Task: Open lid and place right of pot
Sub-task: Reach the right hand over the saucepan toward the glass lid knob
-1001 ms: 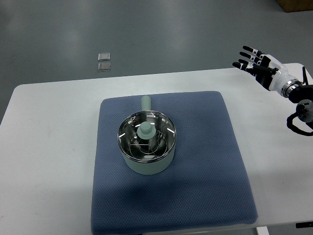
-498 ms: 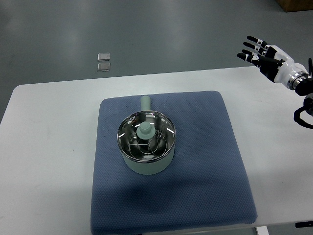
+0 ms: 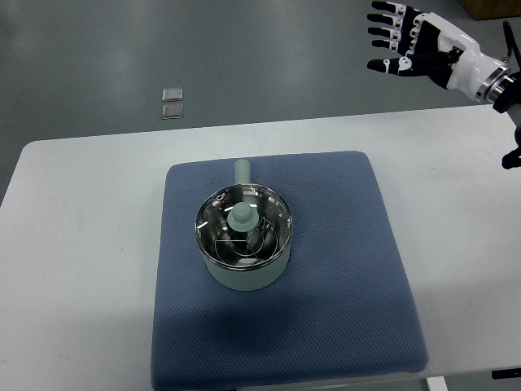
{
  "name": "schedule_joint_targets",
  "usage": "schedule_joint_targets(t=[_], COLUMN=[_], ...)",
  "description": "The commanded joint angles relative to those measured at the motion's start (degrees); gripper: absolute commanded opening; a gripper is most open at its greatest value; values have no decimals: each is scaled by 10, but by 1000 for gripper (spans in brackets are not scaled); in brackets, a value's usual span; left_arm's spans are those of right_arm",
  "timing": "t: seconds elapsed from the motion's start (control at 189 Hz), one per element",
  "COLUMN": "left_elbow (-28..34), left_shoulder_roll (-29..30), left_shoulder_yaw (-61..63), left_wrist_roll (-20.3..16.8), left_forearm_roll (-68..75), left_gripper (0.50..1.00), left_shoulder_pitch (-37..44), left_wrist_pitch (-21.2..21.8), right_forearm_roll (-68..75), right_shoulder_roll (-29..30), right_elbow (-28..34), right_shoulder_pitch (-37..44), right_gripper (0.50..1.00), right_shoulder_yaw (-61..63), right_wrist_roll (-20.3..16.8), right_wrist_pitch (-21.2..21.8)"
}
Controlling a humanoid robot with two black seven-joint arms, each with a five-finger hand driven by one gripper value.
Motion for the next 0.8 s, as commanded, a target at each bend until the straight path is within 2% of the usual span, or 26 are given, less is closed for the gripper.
schedule_joint_targets(t=[0.0,0.058,0.064,0.074,0.127,0.18,0.185,0.217,0.429,0.795], left_elbow=[0,0,0,0,0,0,0,0,0,0], left_shoulder_roll=[0,0,0,0,0,0,0,0,0,0], left_shoulder_yaw=[0,0,0,1,0,0,0,0,0,0], left_wrist_roll=[0,0,0,0,0,0,0,0,0,0], left_forearm_roll=[0,0,0,0,0,0,0,0,0,0], left_gripper=[1000,1000,1000,1000,1000,1000,1000,1000,1000,1000], left_shoulder_pitch=[-1,-1,0,-1,0,0,-1,-1,-1,-1], left_wrist_pitch=[0,0,0,0,0,0,0,0,0,0], right_forearm_roll=[-124,-137,-215,-232,-299,-299,-348,-369,-461,-569], right_shoulder_roll=[3,4,8,9,16,16,23,26,50,72], right_elbow=[52,57,79,85,102,102,113,118,148,159], right_shoulder_pitch=[1,1,1,1,1,1,1,1,5,7], right_gripper=[930,930,930,930,930,930,930,930,930,924], right_shoulder_yaw=[2,2,2,2,1,1,-2,-6,-10,-28], right_wrist_roll=[1,2,6,7,12,12,16,16,16,12], right_wrist_pitch=[13,14,19,21,26,26,33,37,56,55])
